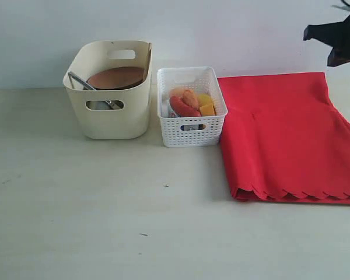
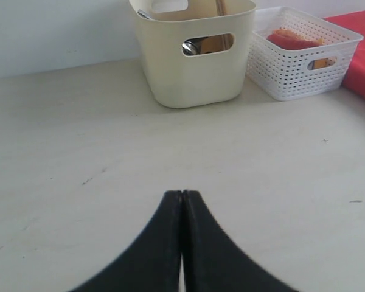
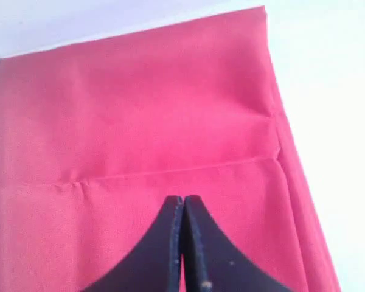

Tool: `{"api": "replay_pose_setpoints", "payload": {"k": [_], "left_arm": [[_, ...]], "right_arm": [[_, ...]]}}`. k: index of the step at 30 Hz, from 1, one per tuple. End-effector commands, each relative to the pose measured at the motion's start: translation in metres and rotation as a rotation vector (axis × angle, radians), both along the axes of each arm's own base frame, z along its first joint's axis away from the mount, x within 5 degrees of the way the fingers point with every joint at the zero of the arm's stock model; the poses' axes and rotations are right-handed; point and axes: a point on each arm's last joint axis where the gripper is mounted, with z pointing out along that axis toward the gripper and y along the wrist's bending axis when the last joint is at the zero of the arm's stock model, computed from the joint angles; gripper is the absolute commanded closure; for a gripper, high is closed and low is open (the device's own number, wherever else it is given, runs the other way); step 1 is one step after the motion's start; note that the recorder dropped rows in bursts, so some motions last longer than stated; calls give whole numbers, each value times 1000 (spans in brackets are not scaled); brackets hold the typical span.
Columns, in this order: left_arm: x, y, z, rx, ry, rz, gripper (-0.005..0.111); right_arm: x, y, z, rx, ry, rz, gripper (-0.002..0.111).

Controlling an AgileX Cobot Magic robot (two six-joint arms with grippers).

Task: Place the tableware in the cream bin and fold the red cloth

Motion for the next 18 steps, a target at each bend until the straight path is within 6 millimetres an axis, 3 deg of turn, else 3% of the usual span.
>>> {"api": "replay_pose_setpoints", "payload": {"k": [1, 6, 11, 18], "left_arm": [[1, 1, 1, -10, -17, 28, 107], [1, 3, 1, -10, -17, 52, 107], [1, 3, 1, -10, -17, 52, 107], [1, 3, 1, -10, -17, 52, 107]], "right_arm": [[-24, 1, 26, -21, -70, 10, 108], [-59, 3, 43, -47, -95, 40, 108], [-128, 5, 74, -123, -246, 91, 108], [-206, 9, 97, -178, -439, 113, 108]]}}
